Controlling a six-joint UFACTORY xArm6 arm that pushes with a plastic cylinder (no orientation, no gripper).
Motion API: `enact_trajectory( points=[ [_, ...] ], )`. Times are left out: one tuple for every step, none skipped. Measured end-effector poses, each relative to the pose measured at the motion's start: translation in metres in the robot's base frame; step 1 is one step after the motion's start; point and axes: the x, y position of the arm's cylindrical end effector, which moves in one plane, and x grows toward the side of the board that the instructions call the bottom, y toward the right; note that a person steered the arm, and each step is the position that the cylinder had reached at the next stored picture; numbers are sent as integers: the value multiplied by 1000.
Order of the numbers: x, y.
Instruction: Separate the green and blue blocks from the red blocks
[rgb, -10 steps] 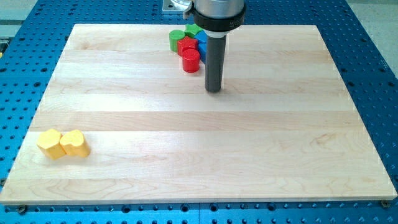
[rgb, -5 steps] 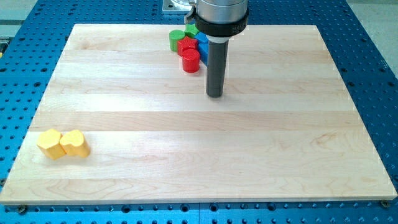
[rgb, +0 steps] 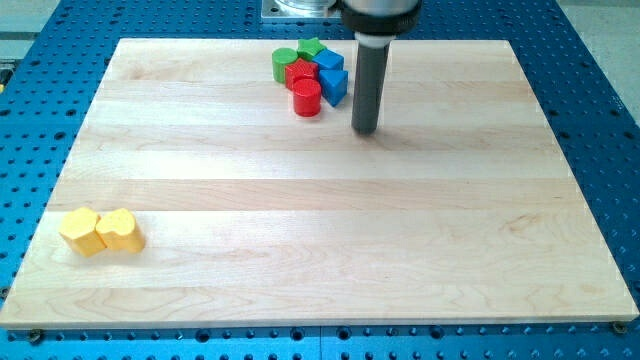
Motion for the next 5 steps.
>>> enact_trajectory(
  points=[
    [-90, 36],
    [-101, 31],
    [-109, 6],
    [-114, -37],
    [-111, -79]
  ],
)
